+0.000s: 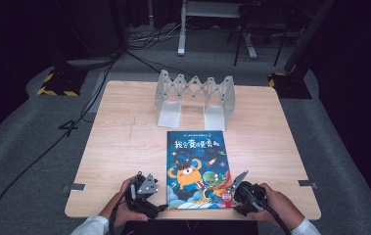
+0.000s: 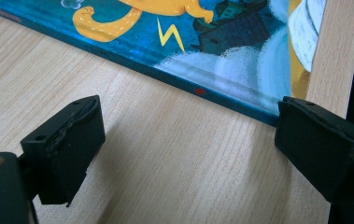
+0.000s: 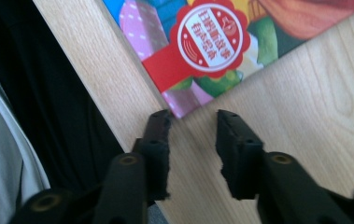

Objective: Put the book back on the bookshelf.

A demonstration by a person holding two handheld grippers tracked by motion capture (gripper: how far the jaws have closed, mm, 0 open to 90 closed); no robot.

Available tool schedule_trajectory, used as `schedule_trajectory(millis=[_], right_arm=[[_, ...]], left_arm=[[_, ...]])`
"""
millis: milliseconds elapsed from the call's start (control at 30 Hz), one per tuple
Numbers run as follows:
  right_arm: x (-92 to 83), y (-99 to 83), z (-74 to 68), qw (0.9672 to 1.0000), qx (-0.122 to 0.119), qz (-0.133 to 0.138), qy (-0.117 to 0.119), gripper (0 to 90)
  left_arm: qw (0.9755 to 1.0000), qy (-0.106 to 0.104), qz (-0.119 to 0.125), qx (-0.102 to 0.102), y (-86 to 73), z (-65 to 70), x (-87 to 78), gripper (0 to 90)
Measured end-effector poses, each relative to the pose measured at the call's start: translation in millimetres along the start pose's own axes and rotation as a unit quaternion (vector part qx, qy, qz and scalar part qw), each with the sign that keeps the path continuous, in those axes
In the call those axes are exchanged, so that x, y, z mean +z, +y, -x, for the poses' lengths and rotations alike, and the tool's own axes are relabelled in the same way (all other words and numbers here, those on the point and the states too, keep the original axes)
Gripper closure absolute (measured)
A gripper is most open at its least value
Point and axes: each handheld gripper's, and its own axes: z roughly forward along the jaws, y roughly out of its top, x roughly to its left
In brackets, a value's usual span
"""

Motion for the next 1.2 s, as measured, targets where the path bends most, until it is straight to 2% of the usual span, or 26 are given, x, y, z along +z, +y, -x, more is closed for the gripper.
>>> schedule_trajectory(millis=[67, 200, 300, 400, 467, 500, 533, 567, 600, 733, 767, 867, 933, 1000, 1033, 1133, 1200], right_arm=[[0.1, 1.1, -0.6, 1.0, -0.004, -0.001, 0.0, 70.0], [-0.3, -4.0, -4.4, 0.9997, 0.005, 0.025, 0.0, 73.5], [0.7, -17.2, -4.1, 0.9969, 0.018, 0.077, 0.001, 74.0], [2.9, -29.1, -1.4, 0.9909, 0.037, 0.128, 0.02, 73.6], [5.5, -36.3, 2.0, 0.9852, 0.035, 0.164, 0.035, 73.0], [7.0, -39.2, 4.2, 0.9817, 0.044, 0.179, 0.048, 71.7], [8.3, -40.8, 6.8, 0.9784, 0.051, 0.191, 0.059, 66.3], [9.3, -41.1, 8.0, 0.9767, 0.05, 0.201, 0.056, 59.2], [10.7, -40.5, 8.7, 0.9752, 0.042, 0.211, 0.053, 56.6], [11.8, -32.4, 16.3, 0.9679, 0.05, 0.231, 0.086, 41.5], [11.6, -29.5, 19.0, 0.9653, 0.046, 0.238, 0.098, 37.5], [10.4, -22.5, 26.7, 0.9615, 0.04, 0.244, 0.12, 27.9], [7.3, -19.5, 30.8, 0.9563, 0.035, 0.255, 0.138, 24.3], [5.1, -17.1, 35.5, 0.9498, 0.032, 0.266, 0.161, 23.0], [5.1, -16.5, 36.6, 0.9481, 0.031, 0.268, 0.167, 22.9], [6.0, -16.5, 38.0, 0.9469, 0.027, 0.27, 0.172, 23.0], [9.2, -19.2, 40.5, 0.9426, 0.028, 0.276, 0.186, 25.5]], left_arm=[[1.0, 0.0, 0.0, 0.0, 0.0, 0.0, 0.0, 8.8], [1.0, 0.0, 0.0, 0.0, 0.0, 0.0, 0.0, 8.8], [1.0, 0.0, 0.0, 0.001, 0.1, -0.1, -0.1, 8.8], [1.0, -0.002, 0.0, 0.003, -0.1, -1.1, -0.4, 9.3], [1.0, -0.003, 0.0, 0.003, -0.4, -1.9, -0.6, 9.5], [1.0, -0.003, 0.0, 0.005, -0.3, -2.3, -0.7, 9.5], [1.0, -0.002, -0.001, 0.006, -0.3, -2.7, -0.7, 9.6], [1.0, -0.001, 0.001, 0.004, -0.2, -3.4, -0.5, 9.8], [1.0, 0.001, 0.0, 0.003, -0.2, -4.2, -0.6, 9.9], [1.0, 0.006, -0.001, -0.003, -0.5, -5.6, -1.0, 10.0], [1.0, 0.006, -0.001, -0.001, -0.4, -6.0, -1.0, 10.0], [1.0, 0.005, 0.0, 0.001, -0.3, -6.6, -1.0, 10.0], [1.0, 0.006, 0.0, -0.001, -0.4, -6.5, -1.0, 10.0], [1.0, 0.006, 0.0, -0.001, -0.5, -6.4, -1.1, 10.0], [1.0, 0.007, 0.0, -0.002, -0.5, -6.3, -1.1, 10.0], [1.0, 0.007, 0.0, -0.002, -0.5, -6.2, -1.1, 10.0], [1.0, 0.007, 0.0, -0.002, -0.5, -6.3, -1.1, 10.0]])
